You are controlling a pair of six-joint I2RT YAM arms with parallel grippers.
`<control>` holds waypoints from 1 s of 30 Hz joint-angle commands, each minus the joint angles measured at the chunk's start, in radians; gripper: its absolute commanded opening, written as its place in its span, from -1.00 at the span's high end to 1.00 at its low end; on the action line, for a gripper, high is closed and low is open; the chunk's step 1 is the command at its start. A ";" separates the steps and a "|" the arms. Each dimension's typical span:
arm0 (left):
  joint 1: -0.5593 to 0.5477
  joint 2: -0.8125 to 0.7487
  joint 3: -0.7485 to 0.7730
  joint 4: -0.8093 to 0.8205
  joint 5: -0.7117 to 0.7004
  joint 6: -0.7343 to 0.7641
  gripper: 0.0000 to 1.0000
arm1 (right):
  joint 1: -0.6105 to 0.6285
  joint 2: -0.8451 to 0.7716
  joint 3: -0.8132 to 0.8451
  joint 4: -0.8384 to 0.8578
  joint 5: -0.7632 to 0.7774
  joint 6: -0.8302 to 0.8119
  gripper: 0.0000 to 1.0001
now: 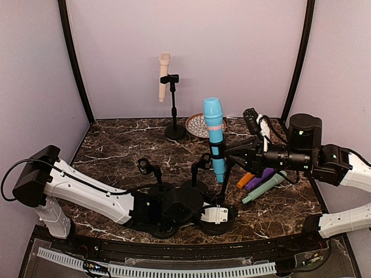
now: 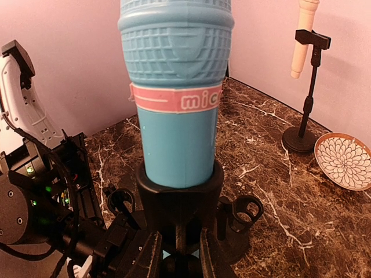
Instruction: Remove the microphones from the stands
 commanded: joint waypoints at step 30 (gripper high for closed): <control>0.156 -0.147 0.068 -0.276 0.497 -0.478 -0.11 | 0.011 -0.012 0.025 0.134 -0.016 0.014 1.00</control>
